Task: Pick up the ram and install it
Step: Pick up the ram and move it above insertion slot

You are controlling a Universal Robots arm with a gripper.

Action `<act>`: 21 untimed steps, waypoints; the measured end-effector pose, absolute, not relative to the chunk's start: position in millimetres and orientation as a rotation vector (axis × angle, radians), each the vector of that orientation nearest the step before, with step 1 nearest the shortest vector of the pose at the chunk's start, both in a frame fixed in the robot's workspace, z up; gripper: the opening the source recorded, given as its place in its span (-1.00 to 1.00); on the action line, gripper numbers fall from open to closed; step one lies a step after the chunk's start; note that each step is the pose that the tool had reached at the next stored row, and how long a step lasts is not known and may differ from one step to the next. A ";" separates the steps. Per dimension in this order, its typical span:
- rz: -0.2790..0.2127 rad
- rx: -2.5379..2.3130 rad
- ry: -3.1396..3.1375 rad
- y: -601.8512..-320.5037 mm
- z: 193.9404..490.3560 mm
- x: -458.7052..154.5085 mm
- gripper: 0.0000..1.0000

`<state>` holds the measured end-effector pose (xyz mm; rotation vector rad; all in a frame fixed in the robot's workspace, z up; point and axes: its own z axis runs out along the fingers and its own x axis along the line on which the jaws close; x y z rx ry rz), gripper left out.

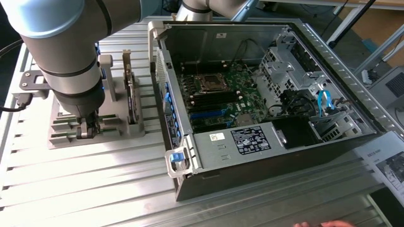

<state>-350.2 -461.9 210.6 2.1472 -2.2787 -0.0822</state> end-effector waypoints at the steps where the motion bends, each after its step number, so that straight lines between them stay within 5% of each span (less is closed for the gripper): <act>1: -0.082 2.147 -2.278 -461.9 210.9 -350.2 -0.76; 21: -0.082 2.166 -2.261 -461.9 221.0 -350.2 -0.76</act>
